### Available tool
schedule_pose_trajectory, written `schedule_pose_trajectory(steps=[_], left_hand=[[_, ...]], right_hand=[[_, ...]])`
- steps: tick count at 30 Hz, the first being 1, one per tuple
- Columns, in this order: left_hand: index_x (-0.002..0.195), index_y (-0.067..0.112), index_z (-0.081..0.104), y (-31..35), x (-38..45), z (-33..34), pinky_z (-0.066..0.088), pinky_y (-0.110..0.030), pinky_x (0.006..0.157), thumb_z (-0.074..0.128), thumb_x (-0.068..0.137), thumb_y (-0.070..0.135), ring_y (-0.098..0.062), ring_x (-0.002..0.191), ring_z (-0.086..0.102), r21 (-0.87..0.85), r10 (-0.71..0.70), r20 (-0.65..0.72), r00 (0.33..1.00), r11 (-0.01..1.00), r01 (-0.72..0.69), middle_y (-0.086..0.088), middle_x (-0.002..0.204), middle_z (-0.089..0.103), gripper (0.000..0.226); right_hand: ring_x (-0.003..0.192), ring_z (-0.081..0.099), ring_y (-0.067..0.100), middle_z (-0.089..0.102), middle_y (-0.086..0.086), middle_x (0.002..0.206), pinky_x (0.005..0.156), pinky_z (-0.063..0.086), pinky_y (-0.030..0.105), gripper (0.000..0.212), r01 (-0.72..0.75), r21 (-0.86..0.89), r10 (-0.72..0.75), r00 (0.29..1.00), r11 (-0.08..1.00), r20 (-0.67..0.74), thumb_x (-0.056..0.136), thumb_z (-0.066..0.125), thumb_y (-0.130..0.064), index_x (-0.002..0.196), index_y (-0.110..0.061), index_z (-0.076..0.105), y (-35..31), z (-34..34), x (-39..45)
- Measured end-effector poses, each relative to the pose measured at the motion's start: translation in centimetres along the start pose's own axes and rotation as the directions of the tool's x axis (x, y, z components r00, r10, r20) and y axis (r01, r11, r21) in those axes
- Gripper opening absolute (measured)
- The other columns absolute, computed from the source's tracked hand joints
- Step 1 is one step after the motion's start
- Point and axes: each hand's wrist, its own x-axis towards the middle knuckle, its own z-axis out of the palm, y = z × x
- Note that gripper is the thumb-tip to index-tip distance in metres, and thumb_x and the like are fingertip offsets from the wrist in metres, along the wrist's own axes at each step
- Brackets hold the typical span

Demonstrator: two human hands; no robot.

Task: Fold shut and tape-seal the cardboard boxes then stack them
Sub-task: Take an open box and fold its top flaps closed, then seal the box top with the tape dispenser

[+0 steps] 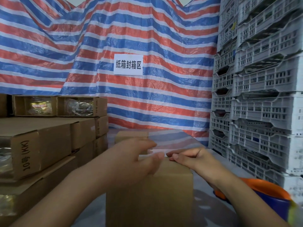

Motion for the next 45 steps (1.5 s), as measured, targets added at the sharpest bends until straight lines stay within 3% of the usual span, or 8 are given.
schedule_pose_trajectory(steps=[4,14,17,20,27,30,36,45], left_hand=[[0.152,0.049,0.012,1.5,0.7,1.5,0.004,-0.028,0.112,0.02,0.082,0.083,-0.001,0.147,0.008,0.198,-0.015,0.237,0.971,0.98,-0.034,0.023,0.161,0.008,0.078],[0.151,0.051,0.008,0.5,0.0,3.2,0.007,-0.03,0.118,0.02,0.092,0.073,0.007,0.142,0.011,0.262,0.007,0.206,0.978,0.963,-0.062,0.03,0.159,0.008,0.065],[0.151,0.05,0.011,0.8,0.0,2.9,0.012,-0.032,0.119,0.023,0.092,0.072,0.003,0.143,0.017,0.235,-0.022,0.224,0.974,0.971,-0.032,0.027,0.159,0.012,0.064],[0.151,0.05,0.015,1.0,-0.2,2.8,0.02,-0.038,0.121,0.023,0.089,0.075,-0.006,0.146,0.021,0.221,-0.053,0.218,0.975,0.975,0.003,0.024,0.159,0.016,0.067],[0.152,0.046,0.015,1.6,-0.8,2.8,0.024,-0.041,0.12,0.02,0.081,0.081,-0.01,0.146,0.024,0.232,-0.054,0.201,0.978,0.973,0.006,0.02,0.16,0.019,0.079],[0.152,0.045,0.018,1.9,-0.9,2.5,0.025,-0.04,0.119,0.019,0.081,0.081,-0.01,0.146,0.025,0.209,-0.068,0.21,0.975,0.978,0.023,0.018,0.16,0.022,0.08],[0.151,0.047,0.024,1.9,-0.5,2.1,0.023,-0.036,0.115,0.021,0.095,0.069,-0.012,0.144,0.029,0.075,-0.128,0.251,0.96,0.991,0.113,0.016,0.159,0.028,0.06],[0.131,0.049,0.049,1.1,-0.4,-0.1,0.037,-0.032,0.102,0.03,0.101,0.057,-0.004,0.114,0.053,-0.318,-0.126,0.29,0.949,0.923,0.219,0.018,0.125,0.057,0.036]], right_hand=[[0.103,0.071,0.012,0.077,-0.003,0.105,0.087,0.054,0.02,0.03,0.012,0.004,-0.012,0.999,1.0,0.03,0.073,0.074,-0.047,0.096,-0.029,0.082,-0.1,-0.1,-0.1],[0.105,0.066,0.003,0.074,-0.016,0.105,0.099,0.048,0.032,0.024,-0.018,-0.293,0.012,1.0,0.956,-0.021,0.095,0.058,-0.049,0.099,-0.034,0.078,-2.3,-1.5,-0.5],[0.099,0.063,0.018,0.07,-0.003,0.107,0.086,0.05,0.036,0.028,-0.151,-0.776,-0.019,0.978,0.613,-0.205,0.099,0.052,-0.047,0.099,-0.024,0.068,-3.3,-3.9,-0.5],[0.086,0.054,0.025,0.062,0.002,0.098,0.073,0.042,0.034,0.037,-0.321,-0.92,0.084,0.947,0.223,-0.31,0.096,0.046,-0.056,0.084,-0.022,0.053,-2.7,-6.6,-2.2],[0.09,0.061,0.023,0.064,0.0,0.099,0.074,0.044,0.033,0.064,-0.424,-0.906,0.312,0.862,0.012,-0.399,0.086,0.042,-0.077,0.107,-0.02,0.062,2.3,-10.0,-6.6],[0.088,0.061,0.022,0.067,0.002,0.107,0.073,0.045,0.032,0.056,-0.46,-0.885,0.305,0.855,0.076,-0.418,0.085,0.042,-0.078,0.094,-0.024,0.056,4.0,-10.2,-7.2],[0.065,0.058,0.016,0.056,-0.007,0.068,0.058,0.043,0.03,0.057,-0.515,-0.837,0.111,0.857,0.185,-0.503,0.082,0.044,-0.077,0.072,-0.023,0.055,4.4,-9.5,-7.1],[0.046,0.066,0.015,0.07,0.005,0.056,0.046,0.043,0.024,0.059,-0.217,-0.366,0.001,0.861,0.905,-0.509,0.082,0.062,-0.067,0.075,-0.01,0.071,-7.4,-7.0,-1.6]])
